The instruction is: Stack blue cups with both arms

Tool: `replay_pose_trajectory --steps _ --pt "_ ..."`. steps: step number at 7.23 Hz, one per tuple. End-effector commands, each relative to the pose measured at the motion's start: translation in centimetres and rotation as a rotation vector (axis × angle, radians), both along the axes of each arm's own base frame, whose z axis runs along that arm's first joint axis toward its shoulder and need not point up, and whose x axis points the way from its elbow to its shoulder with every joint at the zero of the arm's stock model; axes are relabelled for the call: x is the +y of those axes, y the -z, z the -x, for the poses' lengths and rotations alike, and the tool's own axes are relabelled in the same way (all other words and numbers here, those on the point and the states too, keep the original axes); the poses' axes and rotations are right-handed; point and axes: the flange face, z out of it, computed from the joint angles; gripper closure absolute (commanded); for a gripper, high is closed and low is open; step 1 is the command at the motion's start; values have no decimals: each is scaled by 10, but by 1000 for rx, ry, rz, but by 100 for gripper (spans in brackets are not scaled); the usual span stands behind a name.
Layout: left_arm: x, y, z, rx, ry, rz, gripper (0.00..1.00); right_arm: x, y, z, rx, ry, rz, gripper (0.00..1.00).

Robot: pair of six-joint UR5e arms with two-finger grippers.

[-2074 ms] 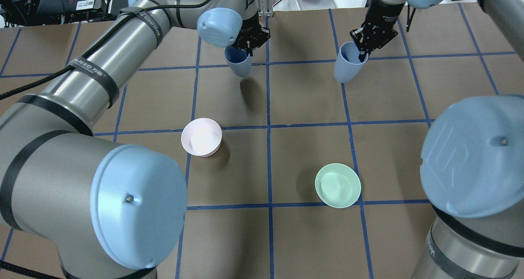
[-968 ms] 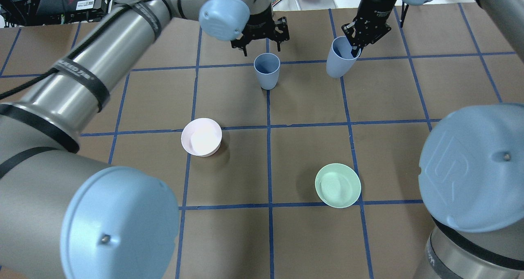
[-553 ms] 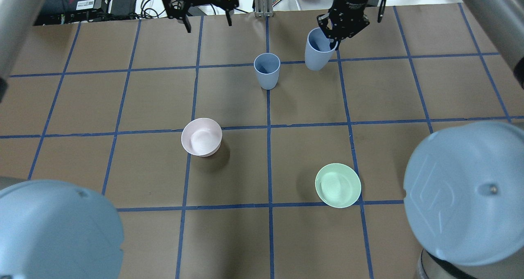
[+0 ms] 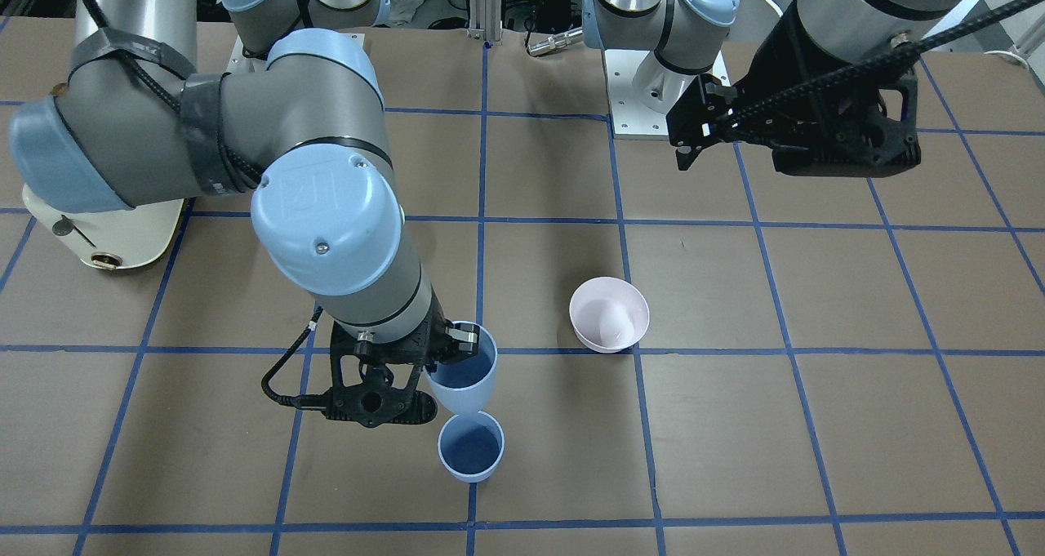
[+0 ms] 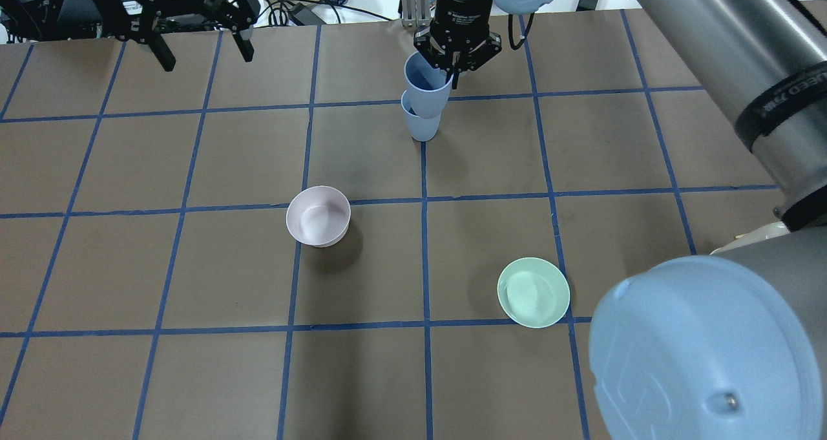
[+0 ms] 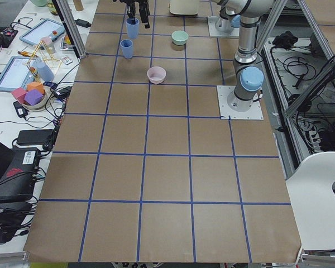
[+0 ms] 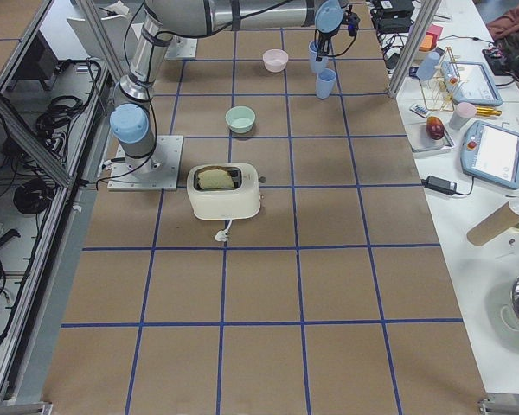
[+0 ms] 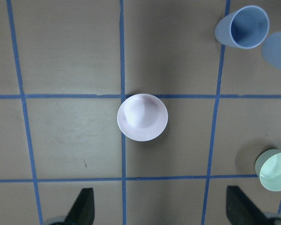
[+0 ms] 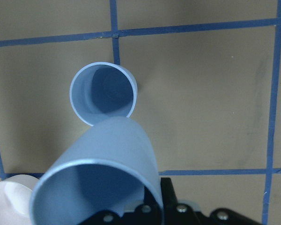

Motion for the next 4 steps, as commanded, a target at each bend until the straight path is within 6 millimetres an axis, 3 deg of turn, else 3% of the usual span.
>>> replay_pose_trajectory --steps 1,2,4 --pt "28 35 -6 -15 -7 125 0 -6 19 -10 7 18 -6 100" --pt "33 49 -6 -23 3 213 0 -10 23 -9 11 19 4 100" --pt "47 48 -16 -27 -10 243 0 -15 28 -11 11 19 5 100"
